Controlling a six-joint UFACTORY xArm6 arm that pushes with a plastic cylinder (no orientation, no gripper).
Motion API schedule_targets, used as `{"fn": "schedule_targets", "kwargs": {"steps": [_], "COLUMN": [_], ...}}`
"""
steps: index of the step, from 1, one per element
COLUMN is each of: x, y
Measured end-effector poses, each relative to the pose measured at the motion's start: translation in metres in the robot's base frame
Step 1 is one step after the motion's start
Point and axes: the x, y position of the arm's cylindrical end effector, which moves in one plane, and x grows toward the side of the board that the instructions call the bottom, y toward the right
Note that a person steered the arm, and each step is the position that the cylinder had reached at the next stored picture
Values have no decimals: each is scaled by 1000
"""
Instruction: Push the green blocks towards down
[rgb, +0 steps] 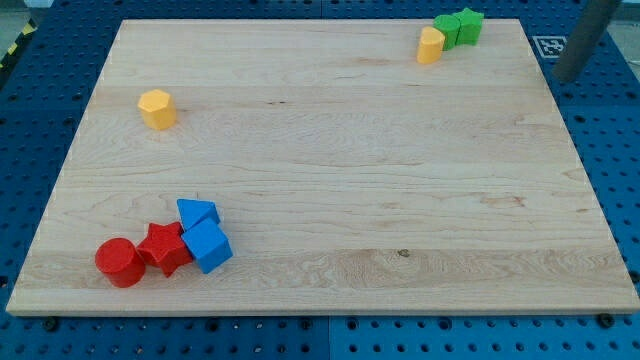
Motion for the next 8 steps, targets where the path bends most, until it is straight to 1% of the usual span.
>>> {"fn": "schedule_targets", "kwargs": {"steps": [1,2,3,5,6,8], "x": [-47,-103,-103,-103,-103,-98], "y": [1,-28,-35,-110,-125,-126]}}
